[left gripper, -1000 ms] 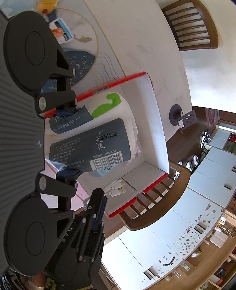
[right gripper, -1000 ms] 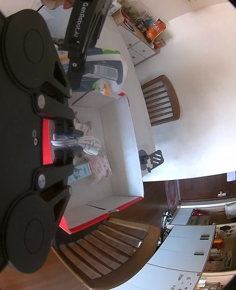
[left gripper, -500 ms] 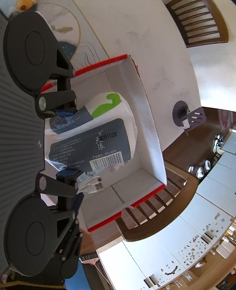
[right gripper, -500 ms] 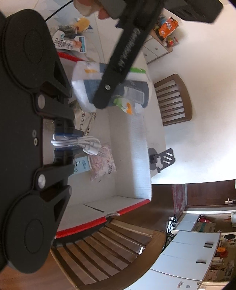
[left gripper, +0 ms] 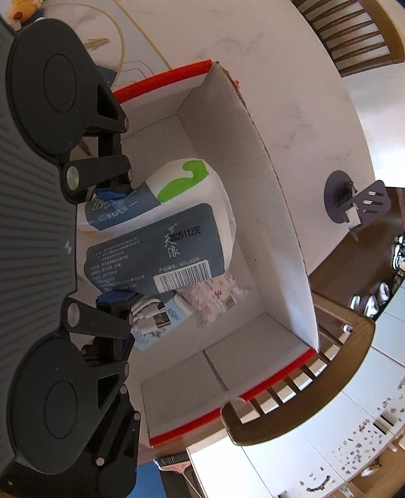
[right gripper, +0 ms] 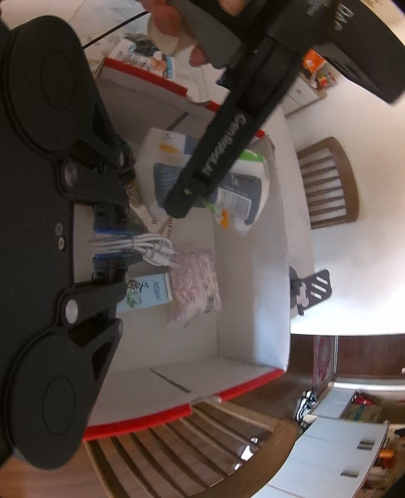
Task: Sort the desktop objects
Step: 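Lower both items into the shoebox and open both tools, then move both tools back from the shoebox to the items on the table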
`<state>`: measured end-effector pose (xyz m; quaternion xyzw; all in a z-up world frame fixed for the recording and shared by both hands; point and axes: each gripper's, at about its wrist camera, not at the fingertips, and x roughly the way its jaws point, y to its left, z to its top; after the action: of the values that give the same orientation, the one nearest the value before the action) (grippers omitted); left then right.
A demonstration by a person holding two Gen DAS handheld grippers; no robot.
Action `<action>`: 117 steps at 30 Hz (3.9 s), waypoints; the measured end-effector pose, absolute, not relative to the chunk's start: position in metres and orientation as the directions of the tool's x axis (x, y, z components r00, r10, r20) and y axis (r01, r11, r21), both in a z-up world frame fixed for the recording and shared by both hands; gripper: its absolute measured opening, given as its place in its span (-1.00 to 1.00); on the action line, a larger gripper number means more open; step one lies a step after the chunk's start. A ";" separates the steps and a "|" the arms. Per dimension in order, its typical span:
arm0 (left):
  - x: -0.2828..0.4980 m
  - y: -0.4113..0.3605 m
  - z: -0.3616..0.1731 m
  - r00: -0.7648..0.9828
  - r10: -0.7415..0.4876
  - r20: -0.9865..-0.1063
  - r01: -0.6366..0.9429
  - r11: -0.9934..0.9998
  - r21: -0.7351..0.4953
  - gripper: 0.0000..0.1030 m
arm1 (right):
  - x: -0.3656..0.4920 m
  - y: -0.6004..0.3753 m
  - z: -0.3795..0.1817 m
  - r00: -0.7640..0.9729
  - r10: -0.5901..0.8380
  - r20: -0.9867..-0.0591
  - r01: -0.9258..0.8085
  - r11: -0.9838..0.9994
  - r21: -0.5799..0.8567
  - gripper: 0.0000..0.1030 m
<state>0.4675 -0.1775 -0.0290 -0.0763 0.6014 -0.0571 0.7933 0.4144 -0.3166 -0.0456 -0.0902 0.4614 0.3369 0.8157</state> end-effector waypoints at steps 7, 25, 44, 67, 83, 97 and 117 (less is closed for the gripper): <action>0.479 -0.179 -0.039 0.228 -0.196 -0.954 0.011 0.980 -0.199 0.00 | 0.422 -0.312 -0.060 0.304 0.433 -0.849 -0.641 0.752 0.154 -0.80; 0.481 -0.173 -0.041 0.263 -0.206 -0.943 -0.017 0.976 -0.217 0.27 | 0.424 -0.318 -0.060 0.283 0.445 -0.850 -0.635 0.751 0.181 -0.47; 0.441 -0.164 -0.011 0.353 -0.232 -0.907 -0.023 0.966 -0.256 0.65 | 0.409 -0.330 -0.034 0.315 0.500 -0.807 -0.661 0.725 0.192 0.25; 0.362 -0.145 0.019 0.469 -0.301 -0.830 0.015 0.943 -0.333 0.95 | 0.377 -0.329 -0.010 0.366 0.531 -0.764 -0.672 0.719 0.178 0.78; 0.277 -0.088 0.037 0.573 -0.279 -0.771 0.017 0.944 -0.329 0.99 | 0.311 -0.292 0.019 0.409 0.558 -0.722 -0.674 0.718 0.174 0.83; 0.223 -0.016 0.030 0.614 -0.192 -0.766 -0.037 0.962 -0.271 0.99 | 0.260 -0.224 0.017 0.375 0.572 -0.730 -0.703 0.689 0.178 0.83; 0.181 0.072 0.010 0.631 -0.101 -0.769 -0.131 0.963 -0.234 0.99 | 0.220 -0.133 -0.004 0.291 0.582 -0.759 -0.766 0.617 0.180 0.81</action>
<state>0.1808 0.0716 0.0099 -0.1353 0.4295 0.0085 0.8928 0.2198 -0.1329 -0.0043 -0.1096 0.4187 0.4235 0.7958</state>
